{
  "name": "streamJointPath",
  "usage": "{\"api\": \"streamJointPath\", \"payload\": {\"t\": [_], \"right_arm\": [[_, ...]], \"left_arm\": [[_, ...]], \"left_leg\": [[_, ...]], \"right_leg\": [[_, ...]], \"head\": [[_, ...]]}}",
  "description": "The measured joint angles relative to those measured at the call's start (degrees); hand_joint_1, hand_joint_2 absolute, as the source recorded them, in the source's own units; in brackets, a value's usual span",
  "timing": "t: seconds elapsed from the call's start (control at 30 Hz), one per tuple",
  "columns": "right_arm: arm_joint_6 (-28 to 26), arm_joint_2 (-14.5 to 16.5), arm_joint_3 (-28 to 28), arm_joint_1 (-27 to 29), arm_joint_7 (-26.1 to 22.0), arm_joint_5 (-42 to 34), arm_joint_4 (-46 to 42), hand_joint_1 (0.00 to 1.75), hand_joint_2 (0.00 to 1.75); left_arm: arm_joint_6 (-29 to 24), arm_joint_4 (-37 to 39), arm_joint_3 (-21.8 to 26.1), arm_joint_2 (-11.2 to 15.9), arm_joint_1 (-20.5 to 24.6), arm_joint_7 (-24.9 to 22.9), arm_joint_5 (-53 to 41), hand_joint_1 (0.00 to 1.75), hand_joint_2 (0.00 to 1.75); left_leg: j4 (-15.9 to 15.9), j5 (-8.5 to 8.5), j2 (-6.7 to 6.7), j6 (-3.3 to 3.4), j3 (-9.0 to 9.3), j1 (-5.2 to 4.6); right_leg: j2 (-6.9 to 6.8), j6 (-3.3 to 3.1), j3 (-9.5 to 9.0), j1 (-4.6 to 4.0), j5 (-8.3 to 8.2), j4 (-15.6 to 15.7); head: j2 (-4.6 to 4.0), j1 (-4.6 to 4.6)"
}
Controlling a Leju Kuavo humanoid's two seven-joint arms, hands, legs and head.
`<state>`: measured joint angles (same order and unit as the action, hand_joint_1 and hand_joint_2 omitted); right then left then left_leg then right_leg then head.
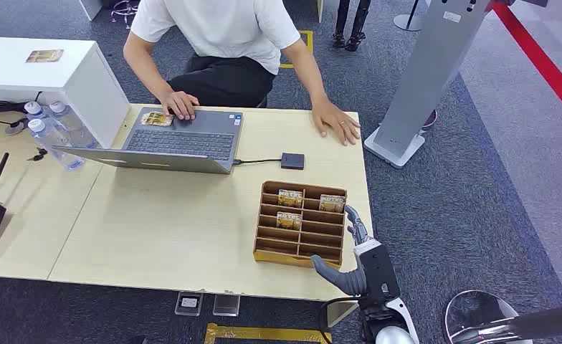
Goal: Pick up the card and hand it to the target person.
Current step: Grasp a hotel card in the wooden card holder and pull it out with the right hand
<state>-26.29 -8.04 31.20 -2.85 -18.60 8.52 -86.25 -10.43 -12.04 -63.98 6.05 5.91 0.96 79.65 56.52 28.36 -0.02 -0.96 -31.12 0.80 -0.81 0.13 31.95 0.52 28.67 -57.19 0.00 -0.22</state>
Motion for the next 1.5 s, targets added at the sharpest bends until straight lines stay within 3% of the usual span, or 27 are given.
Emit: {"api": "streamJointPath", "payload": {"t": [0.43, 0.53, 0.67, 0.8, 0.93, 0.97, 1.03, 1.13, 1.2, 1.5], "right_arm": [[0.02, 0.00, 0.56, -0.18, 1.14, 1.14, -0.01, 0.00, 1.75], [0.30, 0.00, 0.91, -1.02, 6.55, 6.72, -0.02, 0.00, 1.75], [1.51, 0.21, 1.31, -3.60, 16.52, 21.31, -0.07, 0.00, 1.75], [2.33, 1.10, 1.70, -7.66, 23.61, 34.49, -0.58, 0.00, 1.75], [3.97, 2.03, 2.81, -11.53, 28.77, 41.56, -1.15, 0.03, 1.75], [4.49, 2.24, 3.16, -12.40, 29.96, 42.72, -1.22, 0.07, 1.75], [5.66, 2.62, 3.92, -14.08, 32.56, 45.26, -1.27, 0.33, 1.75], [6.91, 3.28, 5.17, -16.21, 36.38, 49.57, -1.19, 0.98, 1.75], [7.22, 3.68, 6.10, -17.28, 38.41, 51.72, -0.98, 1.30, 1.75], [6.74, 4.63, 8.46, -19.22, 44.01, 51.58, 1.38, 1.37, 1.75]], "left_arm": [[0.00, 0.00, 0.00, 0.00, 0.00, -0.04, -0.03, 0.00, 1.75], [0.05, 0.00, 0.00, 0.00, 0.00, -0.42, -0.24, 0.00, 1.75], [0.32, 0.00, 0.00, 0.00, 0.00, -0.69, -0.96, 0.00, 1.75], [0.50, 0.00, 0.00, 0.00, 0.02, -0.70, -1.50, 0.00, 1.75], [0.50, 0.00, 0.00, -0.02, 0.02, -0.84, -1.90, 0.00, 1.75], [0.46, 0.00, -0.01, -0.02, 0.03, -0.87, -1.93, 0.00, 1.75], [0.36, 0.00, -0.02, -0.02, 0.04, -0.96, -1.98, 0.00, 1.75], [0.23, 0.00, -0.02, -0.02, 0.04, -1.10, -1.99, 0.00, 1.75], [0.19, 0.00, -0.02, -0.02, 0.05, -1.32, -1.99, 0.00, 1.75], [-0.10, 0.00, -0.02, -0.02, 0.04, -2.04, -1.86, 0.00, 1.75]], "left_leg": [[0.00, 0.00, 0.00, 0.00, 0.00, 0.00], [0.00, 0.00, 0.00, 0.00, 0.00, 0.00], [0.00, -0.01, 0.00, 0.00, 0.01, 0.00], [0.00, -0.01, 0.01, 0.00, 0.04, 0.00], [0.00, -0.01, 0.00, 0.00, 0.03, 0.00], [0.00, -0.01, 0.00, 0.00, 0.03, 0.00], [0.00, -0.01, 0.00, 0.00, 0.02, 0.00], [0.00, -0.01, 0.00, 0.00, 0.01, 0.00], [0.00, -0.01, 0.00, 0.00, 0.01, 0.00], [0.00, -0.01, -0.02, 0.00, 0.00, 0.00]], "right_leg": [[0.00, 0.00, 0.00, 0.00, 0.00, 0.00], [0.00, 0.00, -0.01, 0.00, 0.00, 0.00], [0.00, 0.00, -0.02, 0.00, -0.01, -0.01], [0.01, -0.01, -0.03, 0.00, -0.02, -0.03], [0.00, -0.01, -0.03, 0.00, -0.02, -0.03], [0.00, -0.01, -0.03, 0.00, -0.02, -0.04], [0.00, -0.01, -0.03, 0.00, -0.02, -0.04], [0.00, -0.01, -0.03, 0.00, -0.02, -0.04], [-0.01, -0.01, -0.03, 0.00, -0.01, -0.04], [-0.02, -0.01, -0.03, 0.00, -0.01, -0.03]], "head": [[0.00, -0.02], [0.00, -0.02], [0.00, 0.01], [0.00, -0.02], [0.00, -0.02], [0.00, -0.03], [0.00, -0.04], [0.00, -0.01], [0.00, 0.00], [0.00, 0.01]]}}
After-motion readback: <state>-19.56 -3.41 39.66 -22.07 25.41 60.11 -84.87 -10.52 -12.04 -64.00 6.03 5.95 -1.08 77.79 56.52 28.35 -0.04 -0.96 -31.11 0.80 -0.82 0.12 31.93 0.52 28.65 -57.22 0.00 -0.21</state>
